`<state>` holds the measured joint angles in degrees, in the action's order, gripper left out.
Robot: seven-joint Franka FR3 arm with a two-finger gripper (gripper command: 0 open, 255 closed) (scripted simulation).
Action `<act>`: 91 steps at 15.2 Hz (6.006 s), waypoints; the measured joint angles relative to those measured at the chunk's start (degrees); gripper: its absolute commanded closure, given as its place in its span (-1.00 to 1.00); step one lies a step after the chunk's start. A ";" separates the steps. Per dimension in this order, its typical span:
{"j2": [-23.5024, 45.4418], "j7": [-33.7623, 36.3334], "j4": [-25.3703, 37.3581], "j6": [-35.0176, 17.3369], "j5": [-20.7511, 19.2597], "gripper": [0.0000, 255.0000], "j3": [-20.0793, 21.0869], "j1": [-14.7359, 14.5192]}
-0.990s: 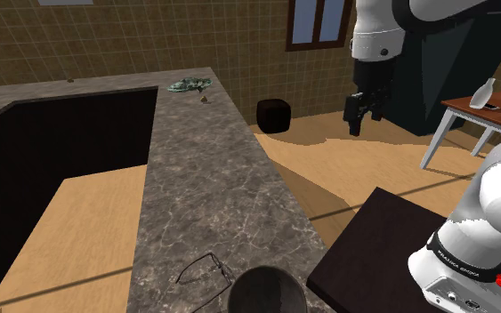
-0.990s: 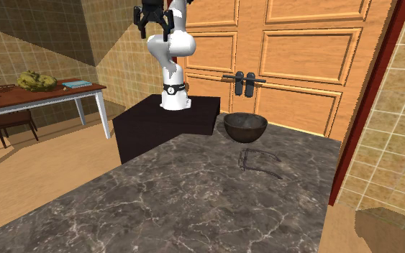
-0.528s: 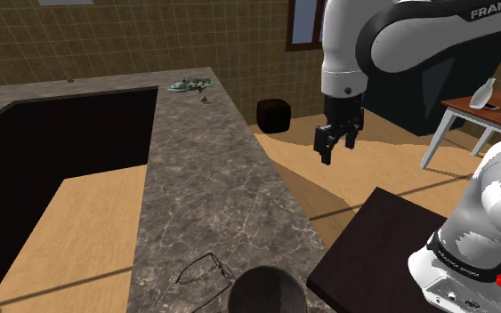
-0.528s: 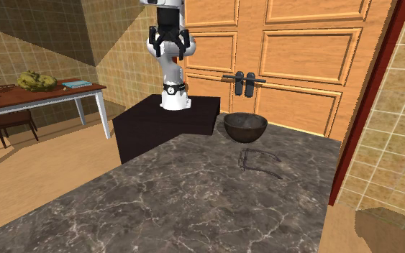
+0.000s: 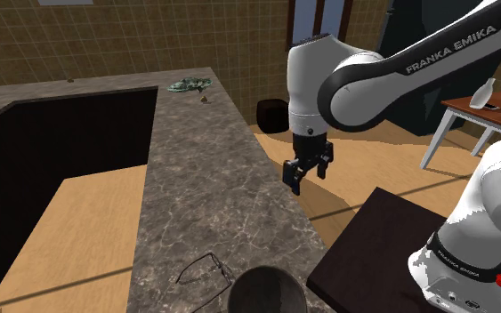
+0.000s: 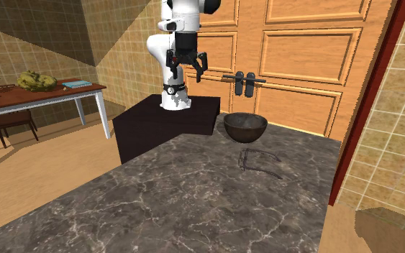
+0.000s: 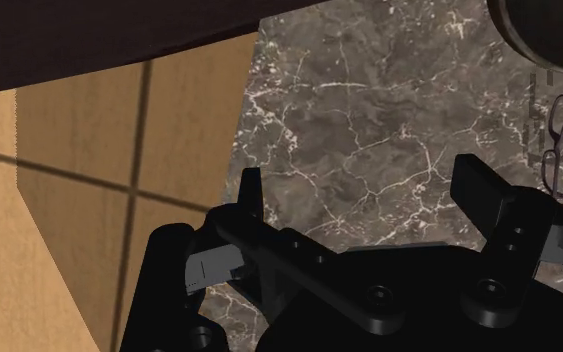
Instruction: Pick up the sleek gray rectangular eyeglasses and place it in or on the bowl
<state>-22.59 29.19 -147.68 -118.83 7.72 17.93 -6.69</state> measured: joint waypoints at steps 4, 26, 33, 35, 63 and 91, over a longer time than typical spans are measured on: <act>8.57 4.50 2.39 -6.53 -0.07 -1.00 3.23 -0.52; 57.64 29.57 33.40 -25.01 -17.55 -1.00 2.45 -12.75; 62.58 30.57 35.19 -28.23 -19.10 -1.00 0.80 -14.39; 63.04 30.74 35.42 -28.48 -19.23 -1.00 0.66 -14.63; 55.22 29.69 33.15 -23.01 -16.61 1.00 3.44 -12.46; 31.44 26.57 16.24 -17.84 -4.87 1.00 10.86 -8.68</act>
<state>8.85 55.76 -131.43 -136.67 2.85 28.79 -15.37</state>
